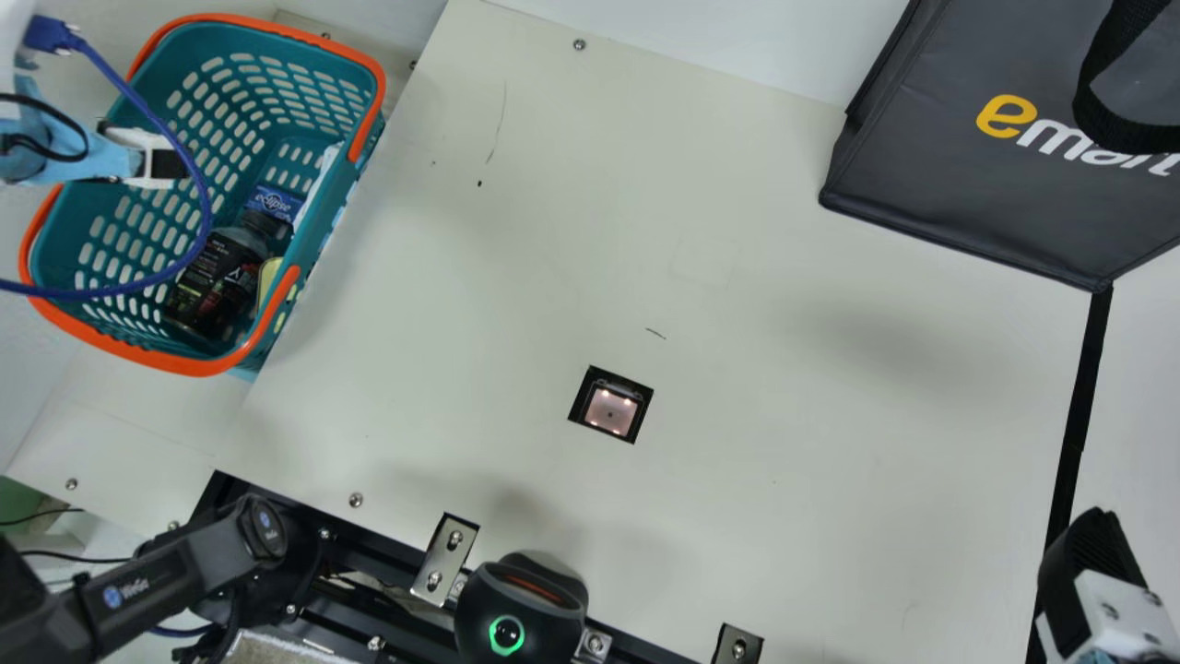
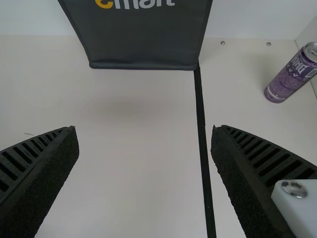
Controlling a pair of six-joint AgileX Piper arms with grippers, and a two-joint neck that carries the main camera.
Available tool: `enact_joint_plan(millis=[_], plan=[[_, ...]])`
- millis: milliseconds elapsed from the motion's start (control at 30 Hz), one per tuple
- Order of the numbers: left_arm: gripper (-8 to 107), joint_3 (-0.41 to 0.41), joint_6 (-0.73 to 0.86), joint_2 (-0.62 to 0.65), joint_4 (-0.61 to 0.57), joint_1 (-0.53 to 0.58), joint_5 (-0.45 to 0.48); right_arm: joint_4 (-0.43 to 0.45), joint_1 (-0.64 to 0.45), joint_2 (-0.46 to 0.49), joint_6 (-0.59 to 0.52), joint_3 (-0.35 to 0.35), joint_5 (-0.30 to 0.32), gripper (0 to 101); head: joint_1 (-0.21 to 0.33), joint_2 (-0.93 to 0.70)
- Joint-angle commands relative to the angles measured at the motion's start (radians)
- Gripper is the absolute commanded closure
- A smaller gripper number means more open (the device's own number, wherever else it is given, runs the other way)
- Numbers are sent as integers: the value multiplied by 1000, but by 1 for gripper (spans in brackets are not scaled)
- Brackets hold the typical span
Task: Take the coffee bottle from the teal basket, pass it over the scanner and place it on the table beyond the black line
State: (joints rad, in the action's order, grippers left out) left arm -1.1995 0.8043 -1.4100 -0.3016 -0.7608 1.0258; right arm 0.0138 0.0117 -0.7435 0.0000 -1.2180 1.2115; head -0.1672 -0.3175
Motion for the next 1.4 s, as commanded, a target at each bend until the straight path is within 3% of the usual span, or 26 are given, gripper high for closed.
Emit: enact_joint_plan(millis=[0,867,1367], plan=[[9,-3,5,-35,10,16,-4,0,0,0,0,0,0,6,29,-4],[9,-89,-20,-429,146,183,-156,0,0,0,0,0,0,6,29,-4],[9,-151,-39,-556,175,215,-166,0,0,0,0,0,0,6,29,-4]])
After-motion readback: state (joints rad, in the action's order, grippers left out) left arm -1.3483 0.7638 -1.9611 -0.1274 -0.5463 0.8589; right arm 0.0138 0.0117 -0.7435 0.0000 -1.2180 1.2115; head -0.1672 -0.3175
